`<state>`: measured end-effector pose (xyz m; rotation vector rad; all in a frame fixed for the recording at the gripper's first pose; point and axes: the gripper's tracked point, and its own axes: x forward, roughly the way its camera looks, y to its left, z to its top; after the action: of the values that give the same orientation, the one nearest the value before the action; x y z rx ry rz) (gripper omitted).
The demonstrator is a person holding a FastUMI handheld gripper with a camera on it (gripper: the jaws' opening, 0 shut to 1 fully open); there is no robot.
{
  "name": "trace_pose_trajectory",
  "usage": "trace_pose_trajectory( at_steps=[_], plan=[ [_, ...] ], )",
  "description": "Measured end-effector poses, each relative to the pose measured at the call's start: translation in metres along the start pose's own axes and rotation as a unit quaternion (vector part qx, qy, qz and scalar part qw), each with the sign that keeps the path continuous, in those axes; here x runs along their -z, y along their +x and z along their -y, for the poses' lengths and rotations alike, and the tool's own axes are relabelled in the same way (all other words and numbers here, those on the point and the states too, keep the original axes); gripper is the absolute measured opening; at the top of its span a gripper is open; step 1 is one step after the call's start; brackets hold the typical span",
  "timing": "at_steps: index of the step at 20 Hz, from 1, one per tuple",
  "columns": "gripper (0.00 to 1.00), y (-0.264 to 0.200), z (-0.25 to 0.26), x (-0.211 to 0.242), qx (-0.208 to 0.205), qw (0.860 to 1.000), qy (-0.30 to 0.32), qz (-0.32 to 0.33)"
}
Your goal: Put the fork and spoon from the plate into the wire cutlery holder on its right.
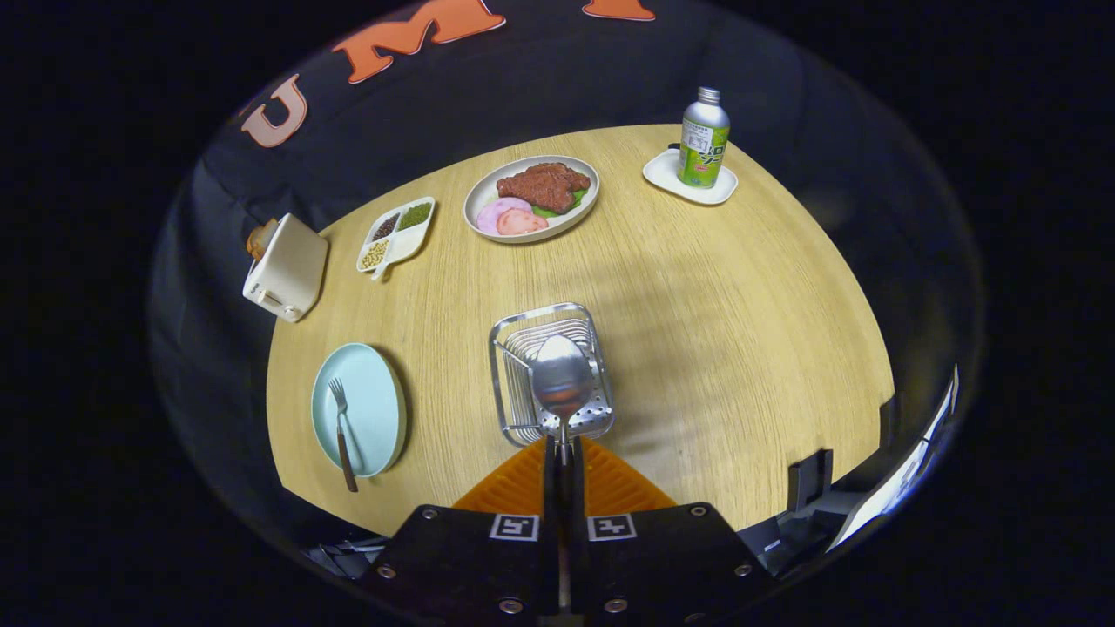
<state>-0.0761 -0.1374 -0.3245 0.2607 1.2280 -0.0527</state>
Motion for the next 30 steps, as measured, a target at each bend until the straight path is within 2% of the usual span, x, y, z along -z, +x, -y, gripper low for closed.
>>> trace_pose_trajectory(
  at_steps=[3, 6, 7, 8, 9, 10, 15, 17, 20, 22, 28, 30],
  plan=[
    [0.1, -0.004, -0.007, -0.02, -0.026, 0.999, 0.009, 0.029],
    [0.13, -0.018, -0.017, -0.053, -0.058, 0.994, 0.006, 0.093],
    [0.2, -0.025, -0.021, -0.066, -0.067, 0.99, 0.002, 0.126],
    [0.23, -0.034, -0.026, -0.08, -0.075, 0.984, -0.005, 0.161],
    [0.33, -0.044, -0.029, -0.092, -0.078, 0.977, -0.016, 0.2],
    [0.37, -0.054, -0.032, -0.106, -0.079, 0.968, -0.03, 0.237],
    [0.74, -0.111, -0.066, -0.136, -0.078, 0.915, -0.096, 0.384],
    [0.84, -0.129, -0.083, -0.14, -0.078, 0.895, -0.105, 0.427],
    [0.92, -0.156, -0.122, -0.14, -0.101, 0.863, -0.095, 0.486],
    [0.94, -0.166, -0.146, -0.137, -0.102, 0.844, -0.099, 0.517],
    [0.96, -0.161, -0.23, -0.113, -0.114, 0.843, -0.113, 0.514],
    [0.96, -0.149, -0.255, -0.103, -0.117, 0.849, -0.121, 0.501]
  ],
)
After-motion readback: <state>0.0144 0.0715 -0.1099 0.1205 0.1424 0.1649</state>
